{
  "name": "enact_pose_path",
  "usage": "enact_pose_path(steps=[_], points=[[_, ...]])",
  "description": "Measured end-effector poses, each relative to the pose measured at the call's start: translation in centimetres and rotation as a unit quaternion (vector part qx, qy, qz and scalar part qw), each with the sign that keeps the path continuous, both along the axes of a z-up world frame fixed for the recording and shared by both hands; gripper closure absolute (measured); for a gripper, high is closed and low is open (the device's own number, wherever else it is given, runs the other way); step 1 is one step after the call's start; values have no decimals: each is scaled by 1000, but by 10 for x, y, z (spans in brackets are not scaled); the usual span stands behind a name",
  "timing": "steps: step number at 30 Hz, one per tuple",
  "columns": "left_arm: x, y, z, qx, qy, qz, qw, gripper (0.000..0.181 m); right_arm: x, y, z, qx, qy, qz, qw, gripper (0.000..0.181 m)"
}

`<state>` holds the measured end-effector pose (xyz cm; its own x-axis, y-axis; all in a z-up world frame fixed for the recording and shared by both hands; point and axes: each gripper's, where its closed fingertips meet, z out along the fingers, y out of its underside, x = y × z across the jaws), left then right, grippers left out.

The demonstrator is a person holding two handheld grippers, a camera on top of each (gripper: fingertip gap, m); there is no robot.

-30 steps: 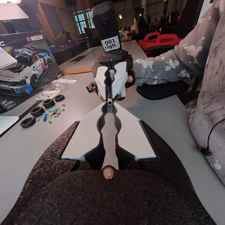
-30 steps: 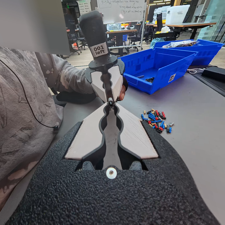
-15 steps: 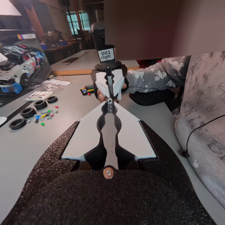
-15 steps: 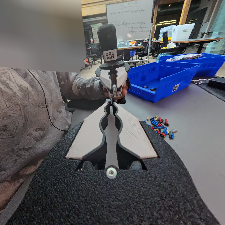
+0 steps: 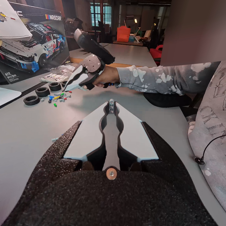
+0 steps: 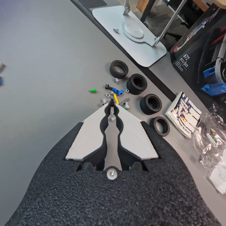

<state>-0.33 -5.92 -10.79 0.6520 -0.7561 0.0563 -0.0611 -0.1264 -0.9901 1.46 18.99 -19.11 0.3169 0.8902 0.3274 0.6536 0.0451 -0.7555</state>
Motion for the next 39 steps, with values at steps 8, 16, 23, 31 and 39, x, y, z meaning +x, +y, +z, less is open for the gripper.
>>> enact_pose_path(steps=[8,16,23,31,39], points=[[-5,1,-1,12,15,12,1000,174,-3,9,-4,-11,-4,-11,1000,167],[-3,2,-1,22,22,17,999,174,-5,-141,92,-160,198,232,939,166],[12,-5,22,-20,-139,-44,989,174,-5,-257,84,-151,227,352,895,151],[18,-16,36,-14,-187,-93,978,174,-15,-269,98,-163,253,363,882,169],[-4,-11,44,9,-156,-49,986,175,-5,-249,103,-127,259,346,893,175]])
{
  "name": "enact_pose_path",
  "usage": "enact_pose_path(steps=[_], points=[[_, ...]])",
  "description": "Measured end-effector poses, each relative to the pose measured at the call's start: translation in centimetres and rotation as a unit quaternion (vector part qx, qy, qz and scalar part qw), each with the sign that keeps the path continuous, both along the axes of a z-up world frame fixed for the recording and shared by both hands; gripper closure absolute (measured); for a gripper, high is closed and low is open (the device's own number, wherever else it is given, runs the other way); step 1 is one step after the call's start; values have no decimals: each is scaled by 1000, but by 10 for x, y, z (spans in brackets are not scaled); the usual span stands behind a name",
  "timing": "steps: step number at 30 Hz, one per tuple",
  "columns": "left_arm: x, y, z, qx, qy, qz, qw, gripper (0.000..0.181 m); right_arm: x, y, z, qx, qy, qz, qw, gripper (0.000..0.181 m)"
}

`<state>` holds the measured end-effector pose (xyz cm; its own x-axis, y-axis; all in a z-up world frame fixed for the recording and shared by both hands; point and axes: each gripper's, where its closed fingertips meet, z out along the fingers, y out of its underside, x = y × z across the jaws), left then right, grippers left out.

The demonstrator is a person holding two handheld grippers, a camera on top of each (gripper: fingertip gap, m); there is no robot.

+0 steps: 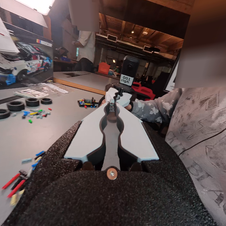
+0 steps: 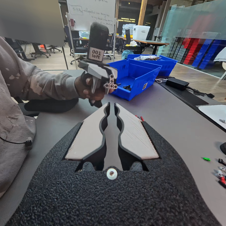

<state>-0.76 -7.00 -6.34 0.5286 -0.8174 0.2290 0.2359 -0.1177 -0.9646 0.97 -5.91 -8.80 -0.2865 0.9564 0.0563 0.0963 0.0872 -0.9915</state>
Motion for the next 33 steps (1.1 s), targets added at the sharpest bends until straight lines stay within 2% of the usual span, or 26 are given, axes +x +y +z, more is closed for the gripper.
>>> enact_pose_path(steps=[2,3,5,7,9,10,12,14,16,20,23,25,27,31,33], points=[[-34,12,7,8,59,93,994,175,4,17,-4,15,-20,-28,999,165],[-60,20,10,14,103,165,981,175,7,28,-4,18,-25,-46,998,164],[-125,31,11,5,210,320,924,175,14,51,-4,29,-29,-86,995,164],[-186,32,-10,-66,323,421,845,174,21,73,-4,38,-37,-123,991,164],[-230,25,-42,-160,390,466,778,174,30,96,-3,42,-47,-161,985,163],[-242,21,-58,-200,402,470,760,174,34,106,-1,44,-48,-178,982,163],[-252,17,-83,-251,412,461,745,174,46,126,4,39,-47,-213,975,163],[-255,17,-94,-265,422,457,737,172,60,143,13,40,-42,-243,968,163],[-250,21,-90,-251,410,459,747,159,78,158,25,46,-31,-273,960,162],[-229,32,-60,-186,325,448,812,144,126,195,43,60,-37,-347,935,162],[-207,35,-34,-120,262,428,857,138,167,219,37,63,-82,-396,912,160],[-191,36,-22,-86,228,405,881,137,192,229,16,46,-137,-412,900,155],[-176,37,-16,-64,208,383,898,137,214,235,-16,26,-206,-422,883,149],[-154,39,-14,-38,212,357,909,137,238,234,-79,-23,-299,-427,853,131],[-148,41,-17,-38,221,351,909,137,245,235,-101,-36,-325,-435,839,122]])
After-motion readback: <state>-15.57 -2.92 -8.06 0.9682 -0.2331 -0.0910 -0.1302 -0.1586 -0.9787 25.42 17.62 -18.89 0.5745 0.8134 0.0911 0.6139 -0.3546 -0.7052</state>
